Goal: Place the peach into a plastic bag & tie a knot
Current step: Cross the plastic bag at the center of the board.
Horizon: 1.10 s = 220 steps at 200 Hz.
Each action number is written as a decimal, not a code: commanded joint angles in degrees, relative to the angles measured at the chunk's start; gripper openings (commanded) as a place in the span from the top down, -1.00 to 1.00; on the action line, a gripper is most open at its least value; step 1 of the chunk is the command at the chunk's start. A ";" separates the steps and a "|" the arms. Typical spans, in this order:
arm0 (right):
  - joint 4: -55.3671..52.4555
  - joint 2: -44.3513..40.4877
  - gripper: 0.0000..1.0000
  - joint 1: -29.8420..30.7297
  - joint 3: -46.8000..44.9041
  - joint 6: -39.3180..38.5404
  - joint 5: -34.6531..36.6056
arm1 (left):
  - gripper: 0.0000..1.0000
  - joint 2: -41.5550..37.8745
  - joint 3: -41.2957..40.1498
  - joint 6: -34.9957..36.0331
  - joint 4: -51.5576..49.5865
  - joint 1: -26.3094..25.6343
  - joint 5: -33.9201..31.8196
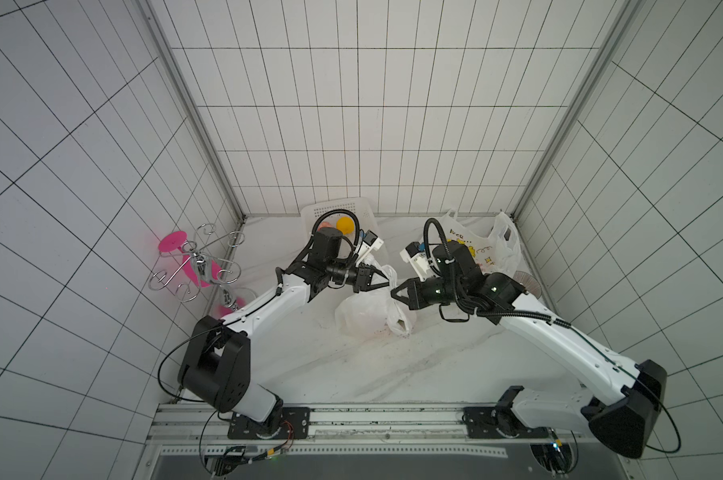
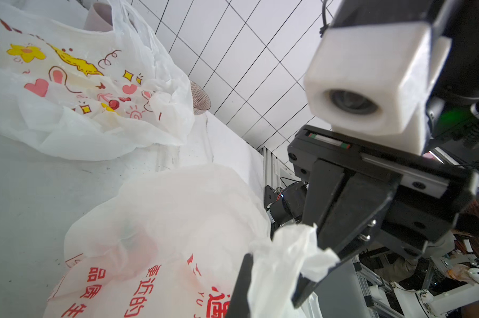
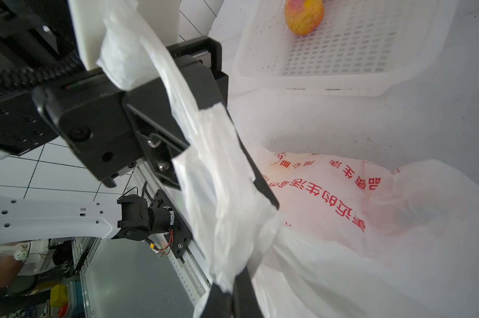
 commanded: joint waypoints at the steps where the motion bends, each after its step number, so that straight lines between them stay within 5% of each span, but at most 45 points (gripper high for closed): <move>1: -1.68 1.33 1.00 1.14 -3.77 0.49 -0.79 | 0.84 0.84 3.70 2.91 -2.98 1.20 -3.63; 40: -3.69 3.99 1.00 0.35 1.31 -1.28 -2.32 | 0.74 0.89 2.14 2.20 -3.42 1.57 -3.07; 75: -12.33 3.08 1.00 0.00 5.13 -5.02 -5.28 | 0.87 1.50 4.33 1.01 -2.30 2.60 -2.30; 143: -7.69 6.24 1.00 -0.45 0.40 -4.11 -1.79 | 0.98 0.57 2.08 -1.22 1.95 1.47 -0.73; 220: -3.44 6.60 1.00 -4.40 -0.41 -4.11 -7.29 | 0.33 -1.25 -1.12 -0.37 1.72 1.67 0.07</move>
